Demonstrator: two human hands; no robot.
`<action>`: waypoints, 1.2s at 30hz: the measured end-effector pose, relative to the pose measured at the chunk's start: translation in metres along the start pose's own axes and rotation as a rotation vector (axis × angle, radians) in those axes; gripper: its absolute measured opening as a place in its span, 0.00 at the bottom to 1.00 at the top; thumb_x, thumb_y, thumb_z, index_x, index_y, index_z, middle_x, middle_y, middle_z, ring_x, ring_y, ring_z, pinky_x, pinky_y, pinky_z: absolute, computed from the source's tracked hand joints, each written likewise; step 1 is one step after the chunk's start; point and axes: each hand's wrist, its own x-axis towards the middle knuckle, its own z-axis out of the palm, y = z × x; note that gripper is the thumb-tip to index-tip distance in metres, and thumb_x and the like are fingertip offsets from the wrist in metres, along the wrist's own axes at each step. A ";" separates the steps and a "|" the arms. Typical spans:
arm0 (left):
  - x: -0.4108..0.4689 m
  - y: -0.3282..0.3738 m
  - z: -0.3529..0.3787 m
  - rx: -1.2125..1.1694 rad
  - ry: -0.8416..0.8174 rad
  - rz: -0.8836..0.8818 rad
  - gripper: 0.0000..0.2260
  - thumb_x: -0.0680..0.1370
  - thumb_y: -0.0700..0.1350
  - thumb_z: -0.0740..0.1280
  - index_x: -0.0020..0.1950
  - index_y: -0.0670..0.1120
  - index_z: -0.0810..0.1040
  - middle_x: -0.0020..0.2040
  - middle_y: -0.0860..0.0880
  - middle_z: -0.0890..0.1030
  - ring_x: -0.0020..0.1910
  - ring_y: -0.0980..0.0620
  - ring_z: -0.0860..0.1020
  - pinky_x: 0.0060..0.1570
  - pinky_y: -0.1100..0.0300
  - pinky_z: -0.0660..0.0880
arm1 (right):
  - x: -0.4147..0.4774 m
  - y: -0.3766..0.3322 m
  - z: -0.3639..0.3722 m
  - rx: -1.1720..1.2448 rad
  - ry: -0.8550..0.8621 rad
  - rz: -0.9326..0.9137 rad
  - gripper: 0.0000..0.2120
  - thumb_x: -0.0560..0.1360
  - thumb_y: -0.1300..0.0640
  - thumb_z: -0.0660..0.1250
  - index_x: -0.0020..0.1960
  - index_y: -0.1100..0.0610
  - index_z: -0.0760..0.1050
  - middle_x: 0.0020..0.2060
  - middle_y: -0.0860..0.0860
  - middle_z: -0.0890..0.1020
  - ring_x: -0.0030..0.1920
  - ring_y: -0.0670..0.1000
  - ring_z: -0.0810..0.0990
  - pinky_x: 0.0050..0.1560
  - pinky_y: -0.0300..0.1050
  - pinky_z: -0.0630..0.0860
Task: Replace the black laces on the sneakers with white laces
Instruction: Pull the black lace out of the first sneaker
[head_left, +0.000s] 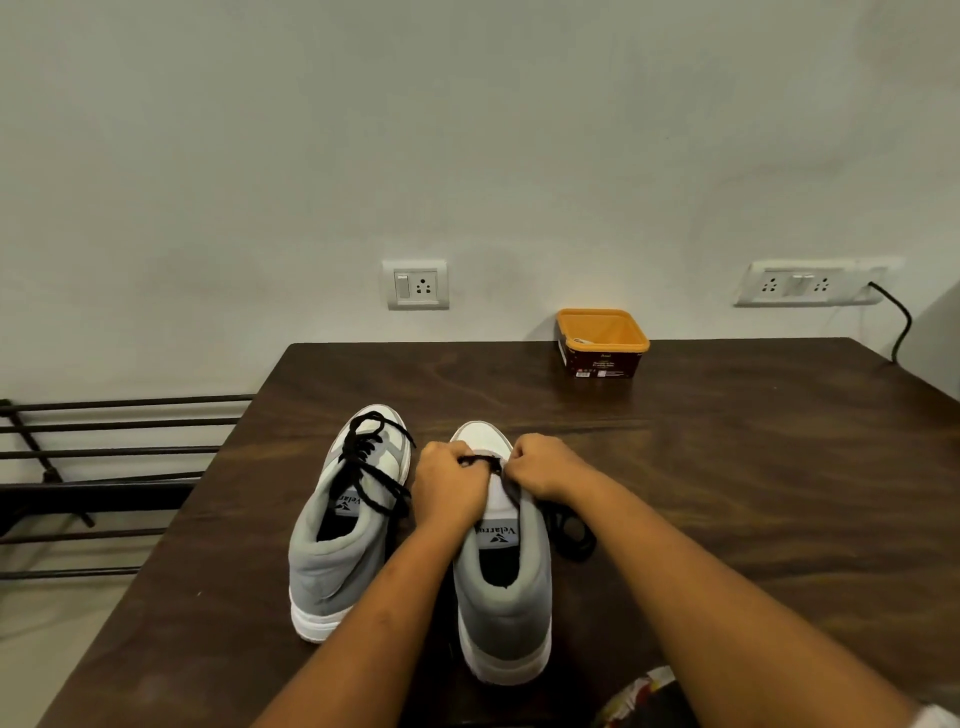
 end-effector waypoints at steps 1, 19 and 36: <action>0.000 0.000 -0.001 -0.112 0.028 -0.109 0.15 0.74 0.48 0.65 0.29 0.45 0.70 0.38 0.44 0.76 0.41 0.41 0.75 0.40 0.55 0.68 | 0.000 0.000 0.000 0.002 -0.013 0.003 0.10 0.75 0.57 0.61 0.35 0.53 0.67 0.46 0.56 0.76 0.45 0.54 0.73 0.42 0.43 0.67; 0.001 0.015 -0.025 0.447 -0.363 0.148 0.12 0.71 0.59 0.62 0.48 0.56 0.78 0.52 0.51 0.82 0.56 0.48 0.77 0.54 0.55 0.73 | -0.002 0.010 -0.004 -0.018 0.039 0.039 0.02 0.77 0.59 0.58 0.48 0.56 0.70 0.58 0.60 0.78 0.47 0.54 0.71 0.44 0.43 0.66; 0.011 0.017 -0.012 -0.566 0.007 -0.063 0.12 0.78 0.36 0.61 0.37 0.48 0.73 0.37 0.46 0.74 0.37 0.49 0.74 0.36 0.61 0.72 | -0.007 0.004 -0.002 0.052 0.003 0.055 0.04 0.78 0.60 0.57 0.50 0.58 0.69 0.58 0.61 0.76 0.47 0.54 0.70 0.43 0.41 0.65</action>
